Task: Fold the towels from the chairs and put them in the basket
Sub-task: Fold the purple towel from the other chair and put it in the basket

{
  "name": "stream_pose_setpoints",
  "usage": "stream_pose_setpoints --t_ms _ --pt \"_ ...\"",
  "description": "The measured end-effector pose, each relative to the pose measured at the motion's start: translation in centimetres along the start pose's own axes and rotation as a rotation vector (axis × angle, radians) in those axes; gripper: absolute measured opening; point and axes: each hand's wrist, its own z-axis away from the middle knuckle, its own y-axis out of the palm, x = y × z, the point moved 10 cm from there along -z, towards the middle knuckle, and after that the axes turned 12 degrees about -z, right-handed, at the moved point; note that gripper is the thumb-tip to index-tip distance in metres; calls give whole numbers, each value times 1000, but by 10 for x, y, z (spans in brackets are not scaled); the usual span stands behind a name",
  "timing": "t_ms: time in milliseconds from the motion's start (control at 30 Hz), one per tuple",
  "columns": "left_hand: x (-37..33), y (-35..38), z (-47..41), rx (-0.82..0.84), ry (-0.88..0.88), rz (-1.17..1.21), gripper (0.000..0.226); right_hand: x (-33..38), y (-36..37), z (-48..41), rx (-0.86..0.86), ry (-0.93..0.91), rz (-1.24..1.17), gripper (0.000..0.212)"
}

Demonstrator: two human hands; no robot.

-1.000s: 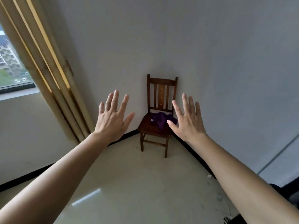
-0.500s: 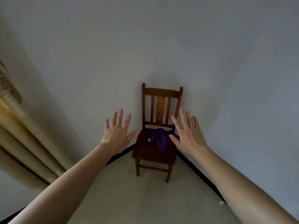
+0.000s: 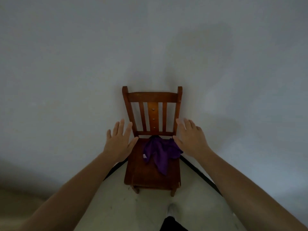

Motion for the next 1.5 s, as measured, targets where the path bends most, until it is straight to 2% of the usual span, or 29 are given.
stream_pose_setpoints --t_ms 67,200,367,433,600,700,867,967,1100,1167,1233,1300,1400,1433,1500 --pt "-5 20 -45 43 6 8 85 -23 24 -43 54 10 -9 70" --pt "-17 74 -93 125 14 58 73 -46 78 -99 160 22 -3 61" --pt "-40 191 -123 280 44 132 70 -62 197 -129 334 23 -45 63" --pt "-44 263 -141 394 38 167 69 -69 266 -143 384 56 -73 63" --pt "-54 355 -151 479 59 230 65 -72 358 -128 444 132 -142 59" --pt "-61 405 -160 497 85 289 60 -67 420 -108 535 175 -196 53" --pt "-76 461 -176 440 124 312 62 -51 497 -73 641 127 -199 69" --pt "-96 485 -183 484 183 276 68 -56 512 -59 697 111 -123 62" --pt "-101 488 -180 463 286 131 18 -73 504 -53 734 119 12 42" --pt "-84 491 -171 507 273 83 10 -78 502 -54 750 143 53 30" --pt "-61 499 -156 575 241 53 13 -81 498 -62 745 189 39 21" --pt "-34 509 -141 619 194 37 25 -78 496 -76 719 207 -3 23" --pt "-5 519 -130 639 110 81 39 -62 494 -105 575 168 -84 23" --pt "1 521 -128 631 94 83 39 -53 494 -114 522 130 -87 31" --pt "6 520 -127 594 103 67 36 -34 495 -130 405 33 -87 59"
